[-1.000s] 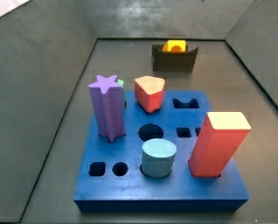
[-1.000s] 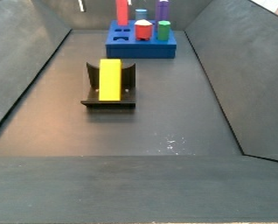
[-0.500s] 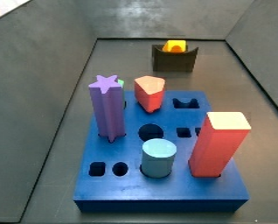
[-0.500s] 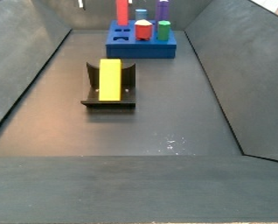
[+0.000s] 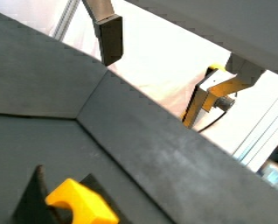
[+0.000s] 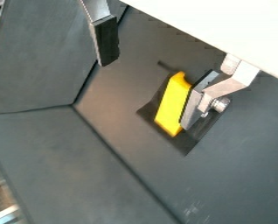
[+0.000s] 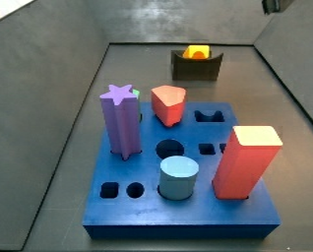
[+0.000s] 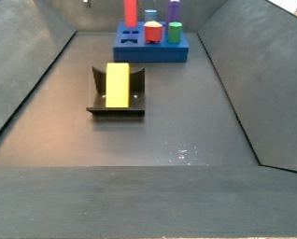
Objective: Pick up the arch object. Move up. Place the arch object on the fixture. Regrasp the arch object. Rotate the arch object. Move to above the board. Insert the arch object.
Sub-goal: Regrasp the arch object.
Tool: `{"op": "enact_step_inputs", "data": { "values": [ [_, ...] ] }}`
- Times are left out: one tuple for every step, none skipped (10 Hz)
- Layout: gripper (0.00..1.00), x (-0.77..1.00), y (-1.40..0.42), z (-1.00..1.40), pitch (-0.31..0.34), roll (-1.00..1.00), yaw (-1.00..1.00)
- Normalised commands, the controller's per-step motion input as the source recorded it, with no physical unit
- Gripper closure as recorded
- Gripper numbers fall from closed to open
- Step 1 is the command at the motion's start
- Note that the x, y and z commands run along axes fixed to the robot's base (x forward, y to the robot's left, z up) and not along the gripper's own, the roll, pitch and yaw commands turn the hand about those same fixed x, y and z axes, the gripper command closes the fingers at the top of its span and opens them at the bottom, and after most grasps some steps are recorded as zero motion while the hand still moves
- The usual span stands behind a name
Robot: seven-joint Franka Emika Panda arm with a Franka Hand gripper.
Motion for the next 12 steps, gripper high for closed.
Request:
{"op": "enact_step_inputs", "data": {
  "values": [
    [0.00,0.09,-0.04,-0.02,0.122,0.38,0.08],
    [0.00,0.08,-0.03,0.00,0.107,0.24,0.11],
    [0.00,0.03,0.08,-1.00,0.166,0.16,0.18],
    [0.00,0.03,0.08,-1.00,0.144,0.13,0.19],
    [0.00,0.05,0.07,-1.00,0.083,0.12,0.22],
    [0.00,0.06,0.06,-1.00,0.033,0.11,0.22],
    [0.00,0.06,0.06,-1.00,0.002,0.10,0.21],
    [0.00,0.08,0.05,-1.00,-0.072,0.08,0.18],
    [0.00,0.08,0.05,-1.00,-0.099,0.08,0.16],
    [0.00,0.09,0.05,-1.00,-0.135,0.08,0.11],
    [0.00,0.10,0.04,-1.00,-0.154,0.08,0.08],
    [0.00,0.11,0.04,-1.00,-0.160,0.08,0.03]
  ]
}}
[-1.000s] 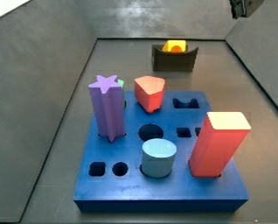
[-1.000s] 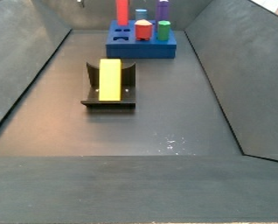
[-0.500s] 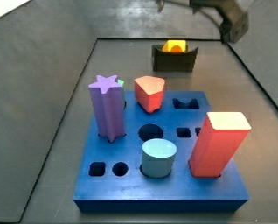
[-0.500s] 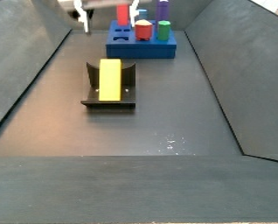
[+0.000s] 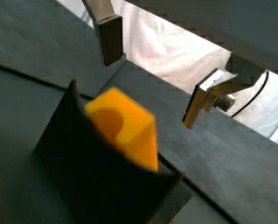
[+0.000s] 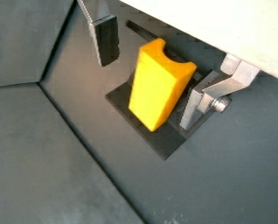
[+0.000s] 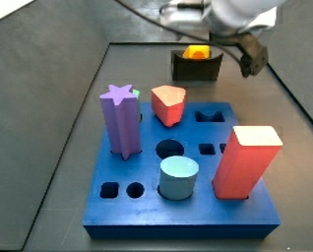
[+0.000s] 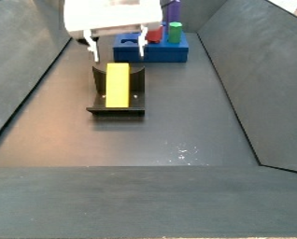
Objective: Pick up the arch object. Move up. Place the arch object on the fixture. Regrasp the arch object. Rotate the arch object. Move to above the board. Insert the arch object.
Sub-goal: Regrasp the arch object, then rotate the arch object.
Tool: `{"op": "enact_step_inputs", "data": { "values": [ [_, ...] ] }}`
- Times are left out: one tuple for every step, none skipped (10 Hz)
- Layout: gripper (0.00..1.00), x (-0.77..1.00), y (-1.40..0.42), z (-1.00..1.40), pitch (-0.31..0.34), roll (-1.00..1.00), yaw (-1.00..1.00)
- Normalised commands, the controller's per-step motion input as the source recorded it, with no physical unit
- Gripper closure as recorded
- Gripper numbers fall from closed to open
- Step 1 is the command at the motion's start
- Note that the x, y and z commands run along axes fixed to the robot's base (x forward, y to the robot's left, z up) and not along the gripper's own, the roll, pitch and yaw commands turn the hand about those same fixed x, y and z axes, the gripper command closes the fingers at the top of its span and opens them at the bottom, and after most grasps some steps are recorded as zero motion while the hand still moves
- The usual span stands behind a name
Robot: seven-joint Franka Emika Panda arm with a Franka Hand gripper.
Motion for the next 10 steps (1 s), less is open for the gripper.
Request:
{"op": "enact_step_inputs", "data": {
  "values": [
    [0.00,0.10,0.02,-0.80,-0.144,0.09,-0.01],
    [0.00,0.08,0.01,-0.65,-0.122,0.09,-0.04],
    [0.00,0.08,0.01,-0.55,-0.108,0.08,-0.05],
    [0.00,0.07,0.01,-0.36,-0.074,0.08,-0.06],
    [0.00,0.04,0.00,-0.20,-0.030,0.06,-0.06],
    [1.00,0.00,0.00,0.00,0.000,0.00,0.00],
    [1.00,-1.00,0.12,0.97,0.000,0.00,0.00],
    [1.00,-1.00,0.12,0.97,-0.034,-0.04,0.01],
    [1.00,-1.00,0.11,0.96,-0.056,-0.07,0.01],
    [1.00,-1.00,0.10,0.95,-0.061,-0.07,0.01]
  ]
}}
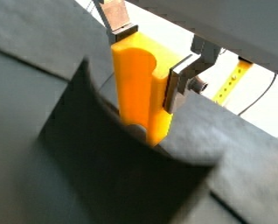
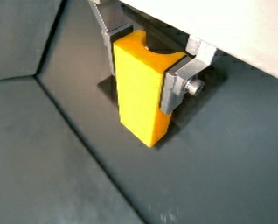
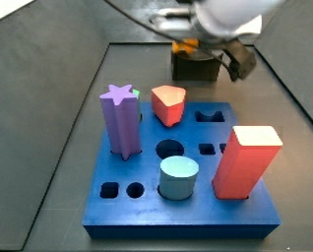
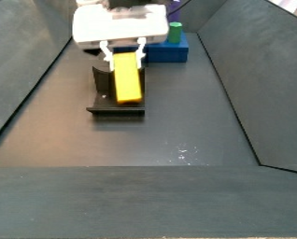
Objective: Pick up the arch object. Move up. Place the arch object on the fixture. Regrasp the arch object. Rotate the arch object. Move to above the board. Insert the arch object.
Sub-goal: Rotate the arch object.
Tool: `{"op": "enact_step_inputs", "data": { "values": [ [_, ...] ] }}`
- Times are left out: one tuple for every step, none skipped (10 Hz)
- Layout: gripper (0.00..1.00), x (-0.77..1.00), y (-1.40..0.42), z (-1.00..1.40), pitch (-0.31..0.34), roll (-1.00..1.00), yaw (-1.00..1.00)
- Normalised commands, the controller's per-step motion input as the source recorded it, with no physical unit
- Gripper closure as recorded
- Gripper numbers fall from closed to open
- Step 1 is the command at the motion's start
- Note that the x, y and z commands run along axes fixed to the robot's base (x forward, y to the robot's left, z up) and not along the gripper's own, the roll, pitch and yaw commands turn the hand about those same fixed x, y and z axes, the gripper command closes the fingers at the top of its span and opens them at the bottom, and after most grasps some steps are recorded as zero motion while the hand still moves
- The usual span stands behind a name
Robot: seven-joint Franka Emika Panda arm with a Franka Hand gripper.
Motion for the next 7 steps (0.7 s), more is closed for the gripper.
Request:
{"op": "enact_step_inputs", "data": {
  "values": [
    [1.00,-1.00,0.09,0.92,-0.066,-0.08,0.01],
    [1.00,-1.00,0.08,0.90,-0.070,-0.08,0.00],
    [1.00,-1.00,0.08,0.87,-0.070,-0.08,-0.01],
    [1.00,-1.00,0.07,0.84,-0.061,-0.09,-0.02],
    [1.00,-1.00,0.07,0.81,-0.052,-0.09,-0.03],
    [1.00,-1.00,0.06,0.78,-0.041,-0.09,-0.04],
    [1.00,-1.00,0.05,0.75,-0.027,-0.10,-0.05]
  ]
}}
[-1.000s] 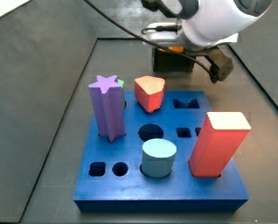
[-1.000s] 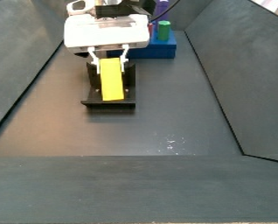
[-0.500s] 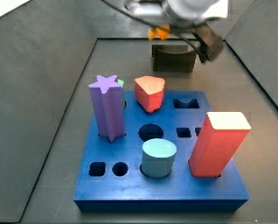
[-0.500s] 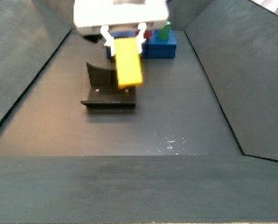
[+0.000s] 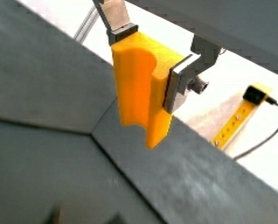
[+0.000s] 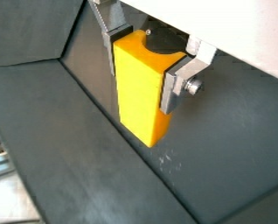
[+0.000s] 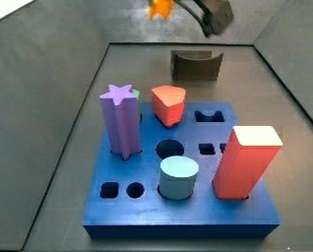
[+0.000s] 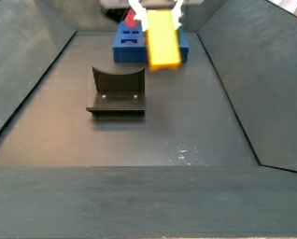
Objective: Pick up the arch object. Move up. Place the arch object on the fixture. Regrasp the arch object. Rotate the arch object. Move to above the board. Insert the arch object.
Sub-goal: Rotate the arch object.
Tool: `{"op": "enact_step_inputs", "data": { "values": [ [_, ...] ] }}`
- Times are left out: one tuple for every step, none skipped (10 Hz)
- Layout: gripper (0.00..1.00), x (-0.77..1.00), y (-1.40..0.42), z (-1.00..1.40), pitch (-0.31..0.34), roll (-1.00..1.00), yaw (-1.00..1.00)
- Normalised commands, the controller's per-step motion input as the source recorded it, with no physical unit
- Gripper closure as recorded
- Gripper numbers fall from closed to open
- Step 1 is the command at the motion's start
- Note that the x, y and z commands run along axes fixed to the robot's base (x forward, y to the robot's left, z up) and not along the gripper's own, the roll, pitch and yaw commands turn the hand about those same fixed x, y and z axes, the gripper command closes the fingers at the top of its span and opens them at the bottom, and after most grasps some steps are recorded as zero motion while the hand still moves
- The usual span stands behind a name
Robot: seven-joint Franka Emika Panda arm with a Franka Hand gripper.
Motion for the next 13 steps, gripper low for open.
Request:
{"op": "enact_step_inputs", "data": {
  "values": [
    [1.00,-1.00,0.04,0.71,-0.007,-0.10,-0.05],
    [1.00,-1.00,0.04,0.66,0.007,-0.10,-0.05],
    [1.00,-1.00,0.02,0.60,0.026,-0.09,-0.04],
    [1.00,-0.96,0.02,0.53,0.036,-0.08,-0.04],
    [1.00,-0.74,0.00,0.31,0.055,-0.06,-0.03],
    [1.00,-0.56,-0.01,0.16,0.065,-0.04,-0.01],
    [1.00,-0.29,-0.01,0.07,0.063,-0.03,0.01],
    [1.00,0.00,0.00,0.00,-0.108,-1.00,-0.53],
    [1.00,0.13,0.04,-0.03,-0.094,-1.00,-0.53],
    [1.00,0.09,0.07,-0.01,-0.084,-1.00,-0.53],
    [1.00,0.00,0.04,0.01,-0.060,-1.00,-0.53],
    [1.00,-0.02,0.03,0.02,-0.038,-1.00,-0.53],
    [1.00,-0.01,0.03,0.01,-0.004,-1.00,-0.54]
  ]
}}
